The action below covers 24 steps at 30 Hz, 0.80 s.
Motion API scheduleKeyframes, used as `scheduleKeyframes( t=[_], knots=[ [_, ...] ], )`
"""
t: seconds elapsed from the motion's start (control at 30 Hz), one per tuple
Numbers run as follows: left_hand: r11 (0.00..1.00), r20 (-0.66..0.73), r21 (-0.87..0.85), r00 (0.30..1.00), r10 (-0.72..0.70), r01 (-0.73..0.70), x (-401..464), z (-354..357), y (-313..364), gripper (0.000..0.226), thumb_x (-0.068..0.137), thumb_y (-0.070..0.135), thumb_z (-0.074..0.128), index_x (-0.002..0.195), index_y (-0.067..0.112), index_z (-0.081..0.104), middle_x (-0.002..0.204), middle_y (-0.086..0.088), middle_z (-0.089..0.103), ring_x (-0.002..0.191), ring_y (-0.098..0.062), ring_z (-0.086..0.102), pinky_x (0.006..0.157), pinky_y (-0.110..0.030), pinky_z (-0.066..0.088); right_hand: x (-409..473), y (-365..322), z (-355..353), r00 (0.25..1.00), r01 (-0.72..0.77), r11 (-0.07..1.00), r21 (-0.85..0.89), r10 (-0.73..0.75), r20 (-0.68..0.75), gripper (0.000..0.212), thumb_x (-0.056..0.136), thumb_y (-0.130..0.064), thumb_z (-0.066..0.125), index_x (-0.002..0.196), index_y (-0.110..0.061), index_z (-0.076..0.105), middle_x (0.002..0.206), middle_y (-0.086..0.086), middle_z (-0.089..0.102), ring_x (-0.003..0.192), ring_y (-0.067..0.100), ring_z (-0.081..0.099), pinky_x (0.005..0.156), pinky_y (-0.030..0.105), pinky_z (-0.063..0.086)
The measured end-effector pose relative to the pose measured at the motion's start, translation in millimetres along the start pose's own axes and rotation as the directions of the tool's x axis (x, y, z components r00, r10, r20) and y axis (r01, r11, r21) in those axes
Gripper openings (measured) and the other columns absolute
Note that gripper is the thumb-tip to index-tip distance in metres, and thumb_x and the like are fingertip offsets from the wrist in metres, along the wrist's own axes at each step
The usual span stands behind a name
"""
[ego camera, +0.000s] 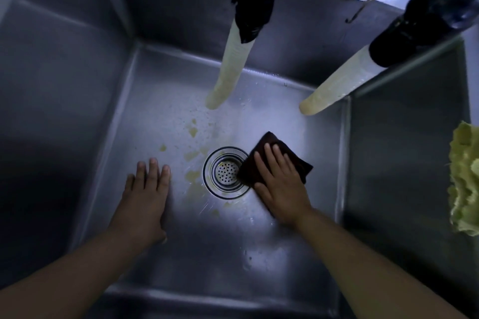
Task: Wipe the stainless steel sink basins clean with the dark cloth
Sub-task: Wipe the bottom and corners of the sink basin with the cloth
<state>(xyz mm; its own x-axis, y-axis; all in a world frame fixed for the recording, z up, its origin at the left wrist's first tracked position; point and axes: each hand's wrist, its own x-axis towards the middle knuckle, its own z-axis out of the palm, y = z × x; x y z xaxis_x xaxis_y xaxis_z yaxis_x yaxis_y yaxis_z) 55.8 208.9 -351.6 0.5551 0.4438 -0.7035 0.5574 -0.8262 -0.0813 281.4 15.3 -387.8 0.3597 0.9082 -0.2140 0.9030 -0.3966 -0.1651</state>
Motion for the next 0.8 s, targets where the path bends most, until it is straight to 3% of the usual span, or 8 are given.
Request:
scheduleKeyframes(
  t=[0.1,0.2,0.33,0.47,0.53,0.67,0.8],
  knots=[
    [0.999,-0.015,-0.041,1.0,0.013,-0.013,1,3,-3,0.146,0.057,0.058,0.077,0.139,0.008,-0.033,0.15,-0.019,-0.031,0.139,-0.04,-0.022,0.116,-0.045,-0.001,2,22,-5,0.997,-0.068,0.997,-0.026,0.067,-0.022,0.06,0.095,-0.043,0.024,0.148,-0.015,0.016,0.155,0.013,0.01,0.143,0.033,0.007,0.116,0.041,0.007],
    [0.997,-0.022,-0.066,0.999,0.025,-0.026,2,8,-5,0.149,0.055,0.059,0.077,0.13,0.011,-0.043,0.148,-0.019,-0.035,0.138,-0.041,-0.026,0.116,-0.046,-0.003,31,40,-12,0.971,-0.238,0.971,-0.032,0.237,-0.031,0.064,0.093,-0.044,0.019,0.149,-0.014,0.012,0.156,0.015,0.008,0.144,0.031,0.002,0.117,0.044,0.006],
    [0.995,-0.018,-0.091,0.999,0.046,-0.048,5,12,-7,0.149,0.057,0.059,0.075,0.114,0.013,-0.054,0.129,-0.014,-0.055,0.133,-0.039,-0.035,0.115,-0.047,-0.007,92,51,-21,0.871,-0.475,0.878,0.059,0.479,-0.105,0.066,0.094,-0.043,0.029,0.149,-0.009,0.018,0.154,0.021,0.017,0.142,0.038,0.012,0.115,0.049,0.008],
    [0.995,-0.022,-0.089,0.999,0.039,-0.041,4,12,-6,0.142,0.06,0.052,0.073,0.119,0.011,-0.05,0.141,-0.017,-0.045,0.135,-0.042,-0.032,0.115,-0.048,-0.009,152,29,-25,0.728,-0.658,0.732,0.177,0.679,-0.101,0.068,0.097,-0.041,0.034,0.151,-0.012,0.003,0.156,0.024,-0.004,0.143,0.039,-0.003,0.113,0.049,0.001],
    [0.996,-0.025,-0.08,0.999,0.032,-0.034,5,10,-5,0.14,0.061,0.049,0.072,0.119,0.01,-0.049,0.144,-0.019,-0.042,0.134,-0.043,-0.032,0.116,-0.049,-0.008,173,9,-26,0.707,-0.676,0.713,0.186,0.699,-0.109,0.07,0.096,-0.039,0.034,0.15,-0.009,0.001,0.154,0.028,-0.006,0.142,0.042,-0.006,0.113,0.051,-0.004],
    [0.999,-0.011,-0.035,0.999,0.034,-0.035,6,7,-5,0.145,0.059,0.057,0.073,0.114,0.009,-0.052,0.146,-0.022,-0.036,0.135,-0.045,-0.028,0.114,-0.05,-0.006,202,-36,-24,0.771,-0.614,0.778,0.134,0.627,-0.11,0.074,0.095,-0.046,0.033,0.15,-0.011,-0.002,0.156,0.024,-0.005,0.143,0.039,-0.008,0.114,0.048,-0.007],
    [0.998,-0.003,-0.047,1.0,0.029,-0.029,5,6,-4,0.145,0.057,0.055,0.073,0.112,0.01,-0.053,0.145,-0.021,-0.038,0.135,-0.044,-0.029,0.115,-0.05,-0.005,227,-94,-14,0.934,-0.343,0.936,0.075,0.348,-0.074,0.073,0.095,-0.048,0.029,0.151,-0.016,-0.006,0.157,0.017,-0.012,0.143,0.035,-0.013,0.112,0.046,-0.014]
  ],
)
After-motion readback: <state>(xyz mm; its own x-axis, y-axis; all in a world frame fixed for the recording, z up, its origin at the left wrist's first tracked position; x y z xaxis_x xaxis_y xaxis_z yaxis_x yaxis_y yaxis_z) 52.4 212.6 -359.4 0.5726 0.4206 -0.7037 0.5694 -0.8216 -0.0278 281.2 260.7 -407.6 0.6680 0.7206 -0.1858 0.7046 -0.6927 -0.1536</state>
